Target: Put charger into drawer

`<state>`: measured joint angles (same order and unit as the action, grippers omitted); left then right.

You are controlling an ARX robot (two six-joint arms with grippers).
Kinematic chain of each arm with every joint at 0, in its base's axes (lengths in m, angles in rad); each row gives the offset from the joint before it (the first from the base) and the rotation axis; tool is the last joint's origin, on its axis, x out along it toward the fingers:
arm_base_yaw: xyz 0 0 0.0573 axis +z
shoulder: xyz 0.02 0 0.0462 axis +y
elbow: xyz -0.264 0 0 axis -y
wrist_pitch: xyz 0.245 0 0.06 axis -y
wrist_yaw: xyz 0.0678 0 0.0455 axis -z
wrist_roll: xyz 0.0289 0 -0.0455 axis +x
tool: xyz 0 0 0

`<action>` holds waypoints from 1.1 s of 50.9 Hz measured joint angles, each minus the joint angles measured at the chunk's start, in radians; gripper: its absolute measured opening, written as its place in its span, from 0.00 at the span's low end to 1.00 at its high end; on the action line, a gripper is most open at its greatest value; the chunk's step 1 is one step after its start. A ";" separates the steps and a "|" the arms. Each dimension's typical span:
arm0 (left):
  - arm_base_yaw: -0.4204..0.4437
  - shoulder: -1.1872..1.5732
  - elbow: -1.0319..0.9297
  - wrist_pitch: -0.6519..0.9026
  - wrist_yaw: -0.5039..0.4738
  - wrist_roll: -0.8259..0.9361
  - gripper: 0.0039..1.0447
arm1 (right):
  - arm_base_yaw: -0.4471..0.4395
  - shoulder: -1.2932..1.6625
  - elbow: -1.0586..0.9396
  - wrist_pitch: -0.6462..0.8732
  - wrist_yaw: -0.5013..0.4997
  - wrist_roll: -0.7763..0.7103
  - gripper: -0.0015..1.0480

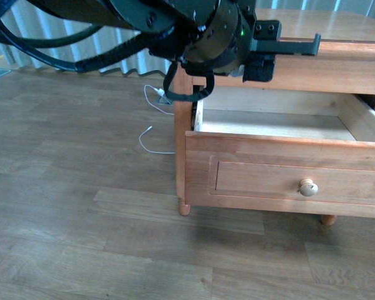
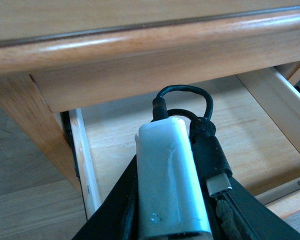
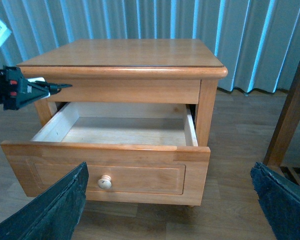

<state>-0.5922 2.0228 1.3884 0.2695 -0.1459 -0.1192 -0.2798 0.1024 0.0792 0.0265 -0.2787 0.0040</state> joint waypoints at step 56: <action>0.133 -0.247 -0.203 0.085 -0.085 0.006 0.95 | 0.000 0.000 0.000 0.000 0.000 0.000 0.92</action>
<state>-0.4591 1.7756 1.1854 0.3550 -0.2314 -0.1127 -0.2798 0.1020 0.0792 0.0261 -0.2787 0.0040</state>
